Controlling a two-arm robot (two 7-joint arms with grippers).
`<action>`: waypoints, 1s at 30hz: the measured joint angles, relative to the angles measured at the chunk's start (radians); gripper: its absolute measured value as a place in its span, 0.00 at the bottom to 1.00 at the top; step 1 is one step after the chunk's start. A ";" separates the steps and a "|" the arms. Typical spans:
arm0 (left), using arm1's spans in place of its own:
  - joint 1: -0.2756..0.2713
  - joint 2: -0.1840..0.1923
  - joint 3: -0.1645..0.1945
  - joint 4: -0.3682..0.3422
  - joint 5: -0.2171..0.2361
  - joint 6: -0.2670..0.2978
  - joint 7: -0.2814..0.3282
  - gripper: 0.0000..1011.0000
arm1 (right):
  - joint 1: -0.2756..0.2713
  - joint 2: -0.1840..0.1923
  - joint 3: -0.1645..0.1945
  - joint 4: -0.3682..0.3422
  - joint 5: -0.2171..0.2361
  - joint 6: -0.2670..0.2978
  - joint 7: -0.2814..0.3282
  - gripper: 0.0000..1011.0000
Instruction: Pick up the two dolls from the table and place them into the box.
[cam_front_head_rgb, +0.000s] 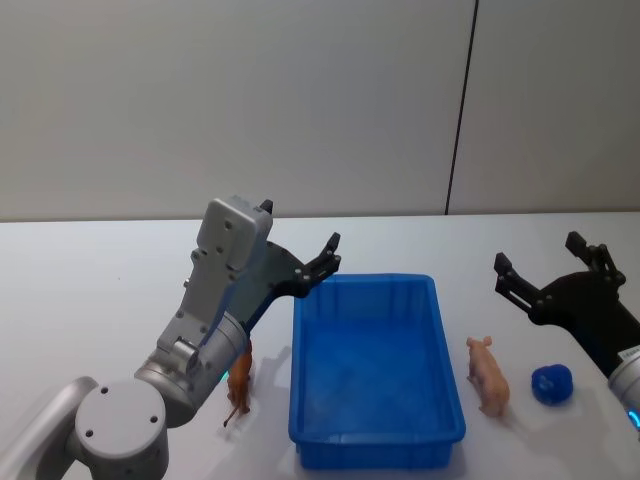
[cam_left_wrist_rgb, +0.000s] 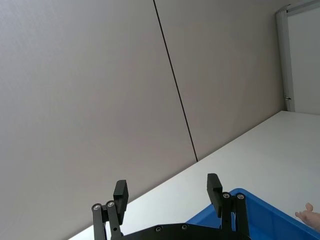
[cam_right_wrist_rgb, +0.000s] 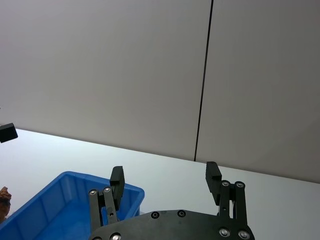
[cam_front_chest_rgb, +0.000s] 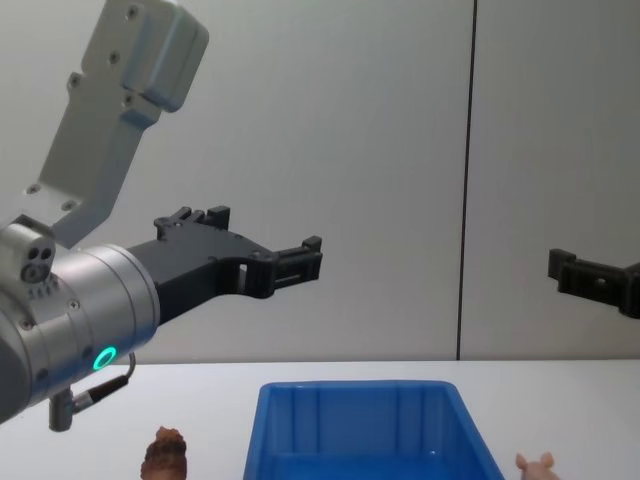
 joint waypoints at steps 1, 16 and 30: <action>0.000 0.000 0.000 0.000 0.000 0.000 0.000 0.99 | 0.000 0.000 0.000 0.000 0.000 0.000 0.000 0.99; 0.000 0.000 0.000 0.000 0.000 0.000 0.000 0.99 | 0.003 0.000 0.002 0.004 0.001 -0.001 0.008 0.99; 0.000 0.000 0.000 0.000 0.000 0.000 0.000 0.99 | 0.030 0.031 0.033 0.054 0.043 -0.006 0.102 0.99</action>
